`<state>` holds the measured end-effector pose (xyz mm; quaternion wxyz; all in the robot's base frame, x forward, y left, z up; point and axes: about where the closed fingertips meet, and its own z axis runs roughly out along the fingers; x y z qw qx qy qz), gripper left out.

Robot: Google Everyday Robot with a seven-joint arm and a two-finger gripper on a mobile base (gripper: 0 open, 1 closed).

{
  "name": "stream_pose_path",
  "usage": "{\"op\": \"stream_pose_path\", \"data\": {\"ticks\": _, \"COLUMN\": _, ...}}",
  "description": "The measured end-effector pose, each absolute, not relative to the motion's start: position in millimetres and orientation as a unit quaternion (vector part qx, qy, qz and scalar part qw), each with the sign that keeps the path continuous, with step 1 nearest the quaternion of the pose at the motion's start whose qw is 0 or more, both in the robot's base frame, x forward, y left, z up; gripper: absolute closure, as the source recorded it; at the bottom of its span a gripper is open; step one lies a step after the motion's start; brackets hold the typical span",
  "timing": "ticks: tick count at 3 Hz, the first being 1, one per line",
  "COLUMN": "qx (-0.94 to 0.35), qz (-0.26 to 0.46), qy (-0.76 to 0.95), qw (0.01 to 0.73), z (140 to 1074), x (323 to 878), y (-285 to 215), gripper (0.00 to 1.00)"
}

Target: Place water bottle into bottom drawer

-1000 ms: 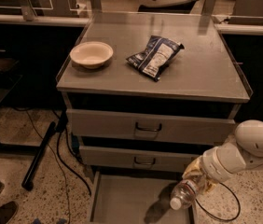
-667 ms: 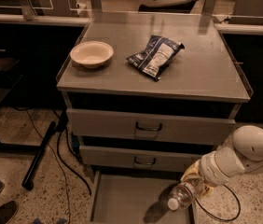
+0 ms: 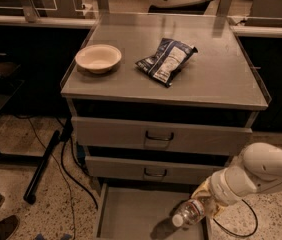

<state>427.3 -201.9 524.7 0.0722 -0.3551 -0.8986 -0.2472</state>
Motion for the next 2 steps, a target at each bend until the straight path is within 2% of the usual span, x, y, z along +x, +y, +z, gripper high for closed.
{"op": "stream_pose_path", "data": {"ticks": 2, "qx": -0.51, "qz": -0.161, "qy": -0.843, "qw": 0.056, "z": 439, "x": 406, "y": -208, "gripper": 1.0}}
